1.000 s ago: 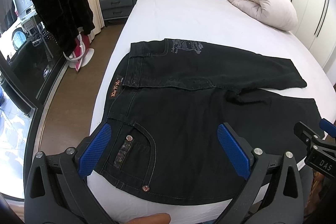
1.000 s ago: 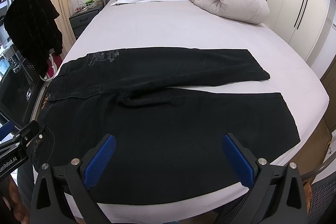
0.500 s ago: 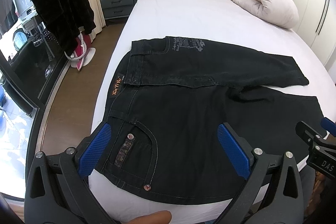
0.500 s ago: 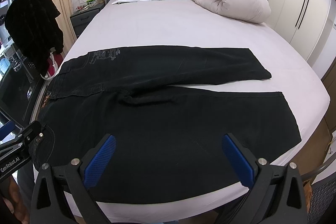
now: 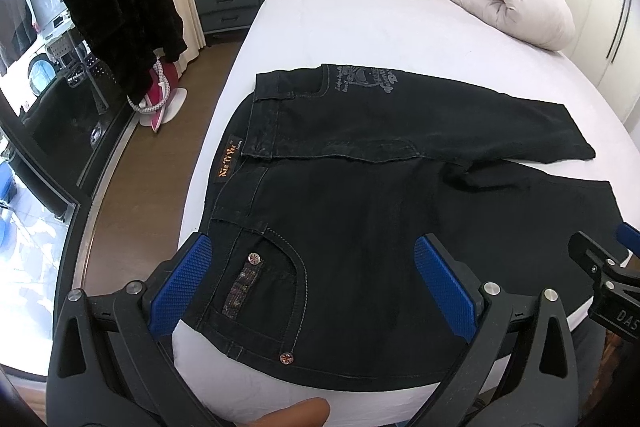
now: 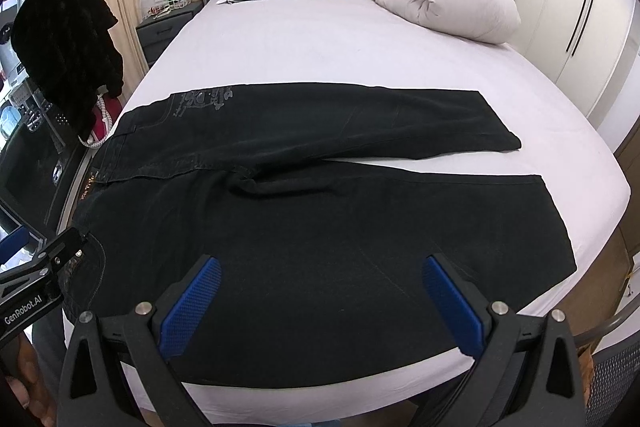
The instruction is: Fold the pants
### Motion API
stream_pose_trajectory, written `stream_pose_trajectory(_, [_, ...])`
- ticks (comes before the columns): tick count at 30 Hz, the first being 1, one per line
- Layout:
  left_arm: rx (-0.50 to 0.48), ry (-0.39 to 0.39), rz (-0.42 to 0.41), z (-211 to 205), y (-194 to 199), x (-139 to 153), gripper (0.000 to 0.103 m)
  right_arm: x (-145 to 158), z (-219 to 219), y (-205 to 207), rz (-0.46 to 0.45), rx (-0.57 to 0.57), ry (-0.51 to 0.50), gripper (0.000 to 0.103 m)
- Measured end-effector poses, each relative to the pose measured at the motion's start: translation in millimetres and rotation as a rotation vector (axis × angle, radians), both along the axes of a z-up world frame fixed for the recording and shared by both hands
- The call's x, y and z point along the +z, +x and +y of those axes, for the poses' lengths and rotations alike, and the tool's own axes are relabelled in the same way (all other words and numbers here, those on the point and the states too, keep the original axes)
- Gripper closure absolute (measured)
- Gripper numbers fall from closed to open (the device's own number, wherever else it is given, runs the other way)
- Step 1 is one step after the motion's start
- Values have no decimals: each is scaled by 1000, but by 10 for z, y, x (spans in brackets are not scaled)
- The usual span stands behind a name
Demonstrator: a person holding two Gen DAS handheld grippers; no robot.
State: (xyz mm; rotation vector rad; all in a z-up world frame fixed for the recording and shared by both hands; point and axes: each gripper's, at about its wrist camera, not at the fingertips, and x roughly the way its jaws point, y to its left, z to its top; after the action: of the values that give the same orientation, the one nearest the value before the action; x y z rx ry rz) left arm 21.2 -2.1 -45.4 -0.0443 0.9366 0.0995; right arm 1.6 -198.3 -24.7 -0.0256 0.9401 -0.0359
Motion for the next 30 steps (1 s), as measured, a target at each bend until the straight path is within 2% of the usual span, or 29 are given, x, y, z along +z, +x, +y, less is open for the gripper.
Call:
stream_pose_trajectory(9, [19,-5,43,95,130,-148,0,-46,19,75,24,12,-7,0])
stream_pose_trajectory(18, [18,-32,50,286,399,-300,0,-113,58,280,42,50,1,0])
stream_pose_trajectory(22, [-86,-49,21,350,657,-350,0,-98,81,474,31,107,51,0])
stream_pose_trajectory(27, [-224,-64,27,390,1032,-445,0,-50,90,765,2,197,145,0])
stream_pose_trajectory(30, [-256,-5,67,363,1301,-484,0,-50,76,959,-20,255,148,0])
